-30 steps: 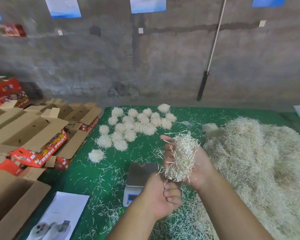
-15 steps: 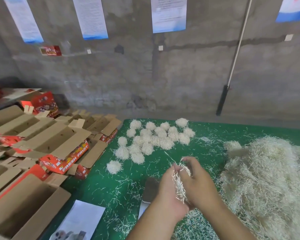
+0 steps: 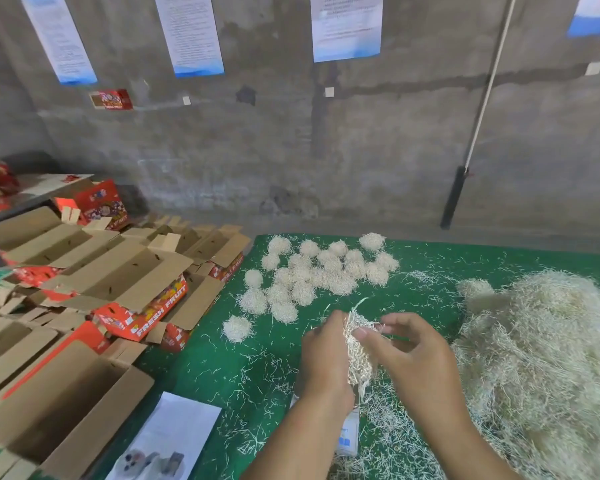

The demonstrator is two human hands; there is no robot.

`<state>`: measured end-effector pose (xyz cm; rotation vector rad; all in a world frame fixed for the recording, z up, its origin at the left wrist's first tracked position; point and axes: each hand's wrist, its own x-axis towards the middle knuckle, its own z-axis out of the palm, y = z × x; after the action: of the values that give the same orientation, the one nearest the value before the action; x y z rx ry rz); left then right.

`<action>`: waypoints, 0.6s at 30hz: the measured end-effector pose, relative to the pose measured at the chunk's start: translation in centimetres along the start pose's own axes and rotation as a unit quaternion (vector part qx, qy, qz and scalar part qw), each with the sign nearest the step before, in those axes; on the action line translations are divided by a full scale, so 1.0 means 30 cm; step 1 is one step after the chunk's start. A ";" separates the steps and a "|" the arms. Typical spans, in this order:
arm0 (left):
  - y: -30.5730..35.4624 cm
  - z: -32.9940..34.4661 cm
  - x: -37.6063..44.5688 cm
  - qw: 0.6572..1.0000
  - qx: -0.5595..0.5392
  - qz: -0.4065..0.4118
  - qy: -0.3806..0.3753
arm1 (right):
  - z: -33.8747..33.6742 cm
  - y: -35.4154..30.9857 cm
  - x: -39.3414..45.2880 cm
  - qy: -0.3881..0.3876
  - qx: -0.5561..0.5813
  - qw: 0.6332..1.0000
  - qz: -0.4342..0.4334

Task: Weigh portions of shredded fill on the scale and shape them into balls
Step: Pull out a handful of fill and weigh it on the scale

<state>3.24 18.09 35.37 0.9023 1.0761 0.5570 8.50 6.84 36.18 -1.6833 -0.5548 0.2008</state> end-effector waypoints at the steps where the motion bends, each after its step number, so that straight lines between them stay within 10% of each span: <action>1: 0.005 -0.002 0.001 1.000 -0.003 0.005 0.002 | 0.002 -0.003 -0.004 -0.002 -0.001 1.000 -0.002; 14: 0.008 -0.094 0.051 0.999 -0.013 0.015 -0.027 | -0.018 0.000 -0.033 -0.005 -0.034 0.999 -0.020; 18: 0.014 -0.079 0.009 0.999 -0.008 0.010 -0.035 | -0.006 0.018 -0.025 -0.052 0.053 0.990 0.118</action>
<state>1.19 19.34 35.15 0.9132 0.9994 0.5464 8.06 6.27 35.55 -1.6401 -0.4125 0.4832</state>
